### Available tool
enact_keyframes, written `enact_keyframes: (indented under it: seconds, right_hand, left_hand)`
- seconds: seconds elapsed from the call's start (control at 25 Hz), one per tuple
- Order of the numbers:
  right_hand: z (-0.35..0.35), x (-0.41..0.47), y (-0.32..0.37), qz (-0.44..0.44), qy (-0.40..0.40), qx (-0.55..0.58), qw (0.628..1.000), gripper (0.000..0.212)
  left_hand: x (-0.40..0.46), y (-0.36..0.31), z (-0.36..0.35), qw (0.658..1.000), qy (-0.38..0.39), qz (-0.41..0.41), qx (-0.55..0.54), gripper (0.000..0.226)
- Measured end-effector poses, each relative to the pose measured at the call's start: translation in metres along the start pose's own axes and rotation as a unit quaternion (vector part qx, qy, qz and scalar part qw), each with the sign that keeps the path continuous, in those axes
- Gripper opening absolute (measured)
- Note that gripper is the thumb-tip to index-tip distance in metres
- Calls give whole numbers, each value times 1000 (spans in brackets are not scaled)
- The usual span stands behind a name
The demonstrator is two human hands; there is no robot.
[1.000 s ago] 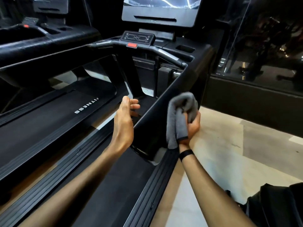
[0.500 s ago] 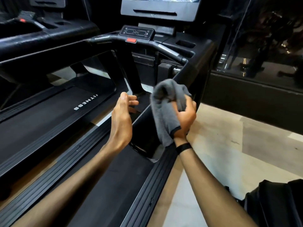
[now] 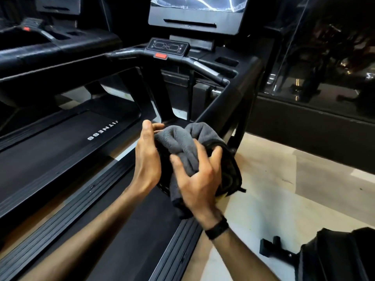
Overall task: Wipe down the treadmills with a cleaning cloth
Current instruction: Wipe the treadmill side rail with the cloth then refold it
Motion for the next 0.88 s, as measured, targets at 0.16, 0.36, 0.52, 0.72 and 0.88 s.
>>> enact_keyframes:
  seconds: [0.16, 0.36, 0.52, 0.72, 0.88]
  right_hand:
    - [-6, 71, -59, -82, 38, -32, 995, 52]
    - [-8, 11, -1, 39, 24, -14, 999, 49]
    - [-14, 37, -11, 60, 63, -25, 996, 48]
    - [-20, 86, -46, -65, 64, -80, 993, 46]
    - [-13, 4, 5, 75, 51, -16, 996, 49]
  left_hand:
    - [-3, -2, 1, 1000, -18, 0, 12, 62]
    - [-3, 1, 14, 996, -76, -14, -40, 55]
    - [-2, 0, 14, 996, -72, -21, -49, 54]
    - [-4, -2, 11, 998, -57, -16, -22, 58]
    - [-1, 2, 9, 998, -40, -16, -49, 60]
Point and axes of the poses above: each hand's wrist, its own x-axis towards the middle knuckle, its own z-axis out of the back of the hand, y = z × x, the point moved 9 cm from there along x, towards the middle knuckle, and after that the axes turned 9 degrees about z, right-handed, at the moved point
